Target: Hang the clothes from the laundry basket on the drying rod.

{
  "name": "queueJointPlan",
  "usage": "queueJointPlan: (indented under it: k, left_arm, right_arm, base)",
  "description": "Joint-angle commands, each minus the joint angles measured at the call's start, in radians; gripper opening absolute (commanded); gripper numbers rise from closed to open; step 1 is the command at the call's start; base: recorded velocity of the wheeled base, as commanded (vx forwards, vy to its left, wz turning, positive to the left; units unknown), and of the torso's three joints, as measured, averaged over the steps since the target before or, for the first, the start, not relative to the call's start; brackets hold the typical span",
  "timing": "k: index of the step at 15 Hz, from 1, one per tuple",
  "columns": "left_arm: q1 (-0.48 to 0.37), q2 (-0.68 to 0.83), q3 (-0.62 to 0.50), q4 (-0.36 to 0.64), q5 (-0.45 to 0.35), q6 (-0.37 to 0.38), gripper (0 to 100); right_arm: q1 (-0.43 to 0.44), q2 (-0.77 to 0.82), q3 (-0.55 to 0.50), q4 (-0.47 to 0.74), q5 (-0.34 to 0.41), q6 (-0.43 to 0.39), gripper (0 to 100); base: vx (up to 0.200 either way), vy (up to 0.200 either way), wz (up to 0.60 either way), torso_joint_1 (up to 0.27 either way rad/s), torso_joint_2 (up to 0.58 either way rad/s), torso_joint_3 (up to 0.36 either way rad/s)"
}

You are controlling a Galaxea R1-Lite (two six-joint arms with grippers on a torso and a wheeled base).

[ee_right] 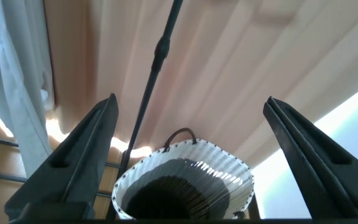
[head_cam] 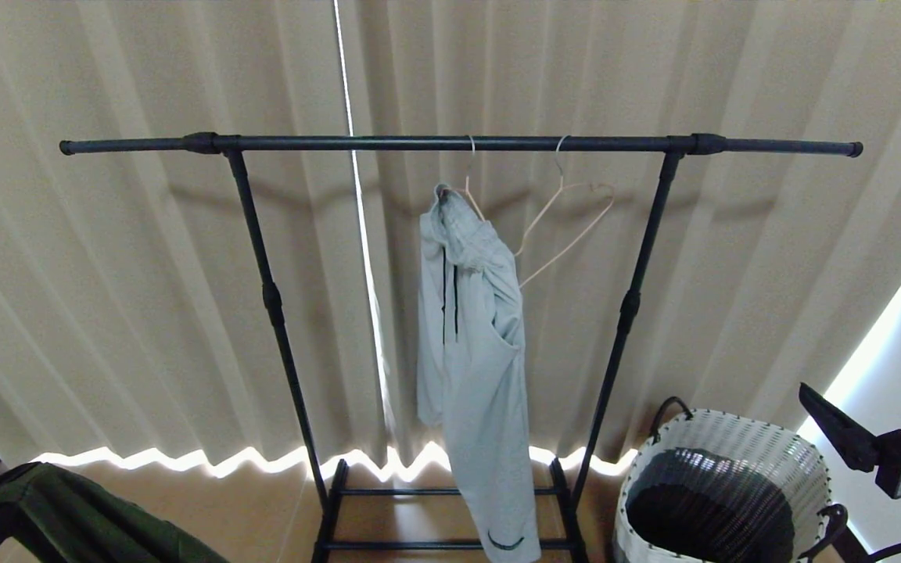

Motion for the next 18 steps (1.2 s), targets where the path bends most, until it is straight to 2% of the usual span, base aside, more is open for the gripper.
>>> queueJointPlan:
  k: [1, 6, 15, 18]
  left_arm:
    - [0.001, 0.001, -0.002, 0.000, -0.006, 0.000, 0]
    - [0.001, 0.010, -0.003, 0.003, -0.019, -0.002, 0]
    - [0.003, 0.016, -0.002, 0.005, -0.019, -0.002, 0]
    - [0.001, 0.016, 0.002, 0.003, -0.019, 0.000, 0]
  right_arm:
    - [0.000, -0.008, 0.003, -0.001, 0.000, -0.001, 100]
    - [0.002, -0.040, 0.004, 0.001, 0.006, -0.004, 100]
    - [0.002, -0.061, 0.007, 0.004, 0.005, -0.006, 100]
    - [0.007, -0.092, 0.052, 0.011, 0.006, -0.014, 100]
  base:
    - [0.000, 0.000, 0.00, 0.051, -0.11, -0.061]
    - [0.000, 0.000, 0.00, 0.005, -0.01, -0.009]
    - [0.200, 0.000, 0.00, 0.004, 0.00, 0.001]
    - [0.200, 0.000, 0.00, 0.006, 0.00, 0.002]
